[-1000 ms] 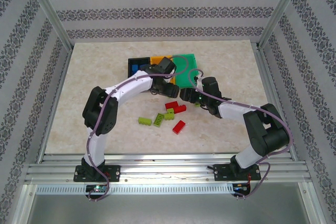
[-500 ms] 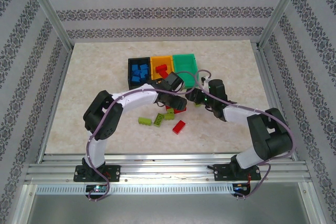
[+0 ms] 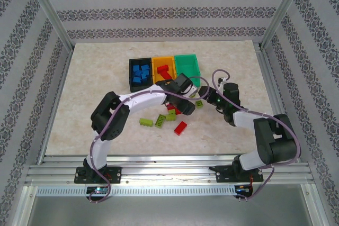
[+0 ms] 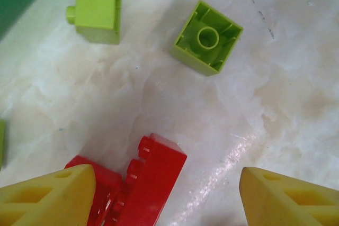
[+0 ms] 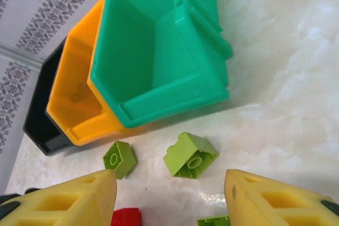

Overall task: Sort the legos into containers by color
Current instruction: Pick up the lego from the center of the table.

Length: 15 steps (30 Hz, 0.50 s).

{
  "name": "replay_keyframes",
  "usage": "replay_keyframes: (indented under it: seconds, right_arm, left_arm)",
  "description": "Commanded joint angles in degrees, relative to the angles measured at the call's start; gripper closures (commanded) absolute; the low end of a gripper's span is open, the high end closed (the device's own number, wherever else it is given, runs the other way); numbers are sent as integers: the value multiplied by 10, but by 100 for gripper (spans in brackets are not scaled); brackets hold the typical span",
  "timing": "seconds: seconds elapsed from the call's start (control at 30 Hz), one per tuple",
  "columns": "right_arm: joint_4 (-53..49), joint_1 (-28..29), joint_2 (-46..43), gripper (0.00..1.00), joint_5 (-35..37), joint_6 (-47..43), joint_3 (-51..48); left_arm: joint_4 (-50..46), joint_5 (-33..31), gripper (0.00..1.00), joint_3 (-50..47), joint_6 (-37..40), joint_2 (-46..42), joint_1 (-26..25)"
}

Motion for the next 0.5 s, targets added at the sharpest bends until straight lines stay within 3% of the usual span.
replay_keyframes:
  seconds: [0.0, 0.2, 0.3, 0.47]
  right_arm:
    - [57, -10, 18, 43, -33, 35, -11]
    - [55, -12, 14, 44, -29, 33, -12]
    - [57, -13, 15, 44, -33, 34, -12]
    - [57, -12, 19, 44, -34, 35, -11]
  left_arm:
    - [-71, -49, 29, 36, 59, 40, -15]
    - [-94, -71, 34, 70, 70, 76, -21]
    - [-96, -72, 44, 77, 64, 82, -23]
    - [-82, -77, 46, 64, 61, 74, -28]
